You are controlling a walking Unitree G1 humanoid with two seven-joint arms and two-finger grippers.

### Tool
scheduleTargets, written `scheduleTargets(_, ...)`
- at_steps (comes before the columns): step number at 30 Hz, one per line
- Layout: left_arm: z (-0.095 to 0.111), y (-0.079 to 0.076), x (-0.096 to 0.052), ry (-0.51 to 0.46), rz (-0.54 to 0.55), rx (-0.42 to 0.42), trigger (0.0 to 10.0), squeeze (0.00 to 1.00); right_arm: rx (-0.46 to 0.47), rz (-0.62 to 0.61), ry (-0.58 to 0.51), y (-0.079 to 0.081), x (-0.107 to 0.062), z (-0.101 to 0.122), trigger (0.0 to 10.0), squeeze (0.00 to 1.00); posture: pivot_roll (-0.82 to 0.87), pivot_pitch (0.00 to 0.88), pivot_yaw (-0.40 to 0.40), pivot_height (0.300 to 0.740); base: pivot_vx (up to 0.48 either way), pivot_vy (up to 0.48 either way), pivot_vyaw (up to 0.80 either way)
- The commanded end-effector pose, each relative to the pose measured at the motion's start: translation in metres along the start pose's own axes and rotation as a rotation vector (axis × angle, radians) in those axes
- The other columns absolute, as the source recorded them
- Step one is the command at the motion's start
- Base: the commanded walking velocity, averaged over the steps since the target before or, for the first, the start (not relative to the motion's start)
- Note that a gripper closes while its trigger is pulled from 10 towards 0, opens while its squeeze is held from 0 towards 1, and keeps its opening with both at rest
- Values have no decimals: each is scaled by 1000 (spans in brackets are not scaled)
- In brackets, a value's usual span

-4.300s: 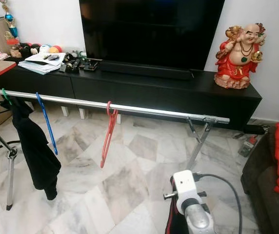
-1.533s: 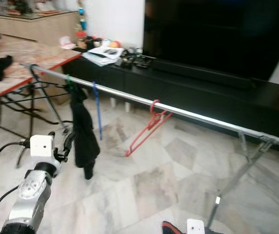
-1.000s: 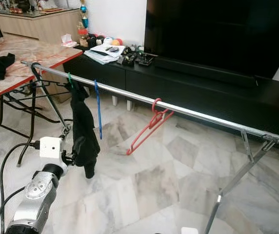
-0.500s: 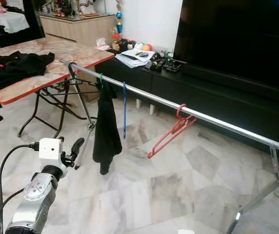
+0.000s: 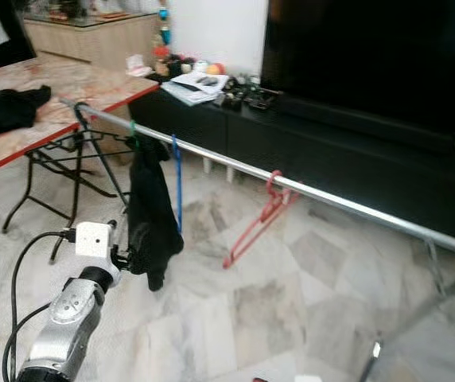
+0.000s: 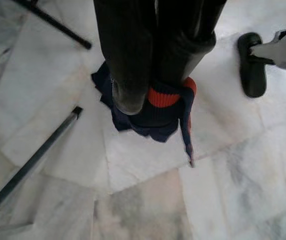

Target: Hang hanger

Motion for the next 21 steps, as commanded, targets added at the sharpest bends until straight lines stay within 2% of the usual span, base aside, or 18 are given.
scheduleTargets(1,1,4,0,-1,9,12,10000,0,3,14,-13,2,0,4,10000,0,45,0,-5,740,281,0,0)
scheduleTargets(4,2,4,0,-2,9,12,10000,0,-4,11,-17,-2,1,5,10000,0,45,0,-6,740,289,0,0)
scheduleTargets(5,2,4,0,-1,11,12,10000,0,-17,5,-29,-6,1,8,10000,0,44,0,-7,740,292,0,619)
scheduleTargets(12,2,4,0,-2,12,12,10000,0,-17,-1,-29,-10,1,9,10000,0,46,0,-7,740,295,0,685)
scheduleTargets(21,2,4,1,1,12,12,10000,0,-10,5,-20,-7,0,6,10000,0,44,0,-7,740,297,0,0)
Point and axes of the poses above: a point about 5 cm out from each wrist's last joint towards the gripper, its own x axis pointing out of the wrist towards the gripper, its own z axis along the axis of the wrist's last joint, y = z × x, the point moved 2 cm from there along x, pointing out of the wrist towards the gripper, and after that the axes turned 10 degrees about x, right-handed, at the moved point
